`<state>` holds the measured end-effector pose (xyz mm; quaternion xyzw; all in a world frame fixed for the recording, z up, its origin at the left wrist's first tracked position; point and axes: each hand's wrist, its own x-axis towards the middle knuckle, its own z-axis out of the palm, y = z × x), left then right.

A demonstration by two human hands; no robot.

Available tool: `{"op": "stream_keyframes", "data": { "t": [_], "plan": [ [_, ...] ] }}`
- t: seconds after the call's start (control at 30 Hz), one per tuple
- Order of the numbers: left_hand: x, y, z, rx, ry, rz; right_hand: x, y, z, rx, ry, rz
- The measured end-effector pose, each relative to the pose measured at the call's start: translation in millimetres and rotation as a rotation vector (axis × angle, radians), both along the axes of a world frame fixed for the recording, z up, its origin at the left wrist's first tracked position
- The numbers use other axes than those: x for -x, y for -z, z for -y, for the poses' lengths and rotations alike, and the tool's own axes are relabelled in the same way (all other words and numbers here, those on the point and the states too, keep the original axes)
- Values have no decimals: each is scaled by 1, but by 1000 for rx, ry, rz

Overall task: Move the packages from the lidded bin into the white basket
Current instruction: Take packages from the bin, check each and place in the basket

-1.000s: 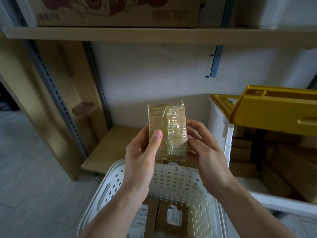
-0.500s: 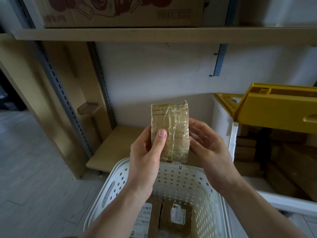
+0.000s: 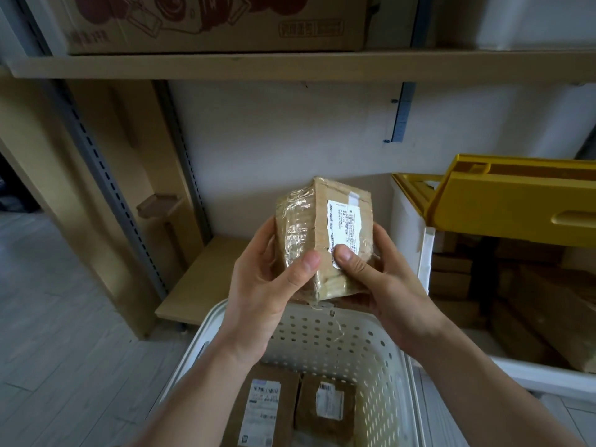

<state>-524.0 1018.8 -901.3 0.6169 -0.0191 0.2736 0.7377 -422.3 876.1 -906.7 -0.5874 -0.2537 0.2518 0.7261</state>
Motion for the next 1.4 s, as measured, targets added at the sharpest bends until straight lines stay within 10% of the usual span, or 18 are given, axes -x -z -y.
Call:
{"op": "stream_keyframes", "data": {
  "t": [0.47, 1.03, 1.4],
  "plan": [
    [-1, 12, -3, -27, -145, -125, -8, 4, 9, -71, 331, 27],
    [-2, 10, -4, 16, -180, -175, -8, 5, 10, -9, 259, 117],
    [-4, 10, -7, 278, -9, -146, -8, -8, 15, -282, 234, -145]
  ]
}}
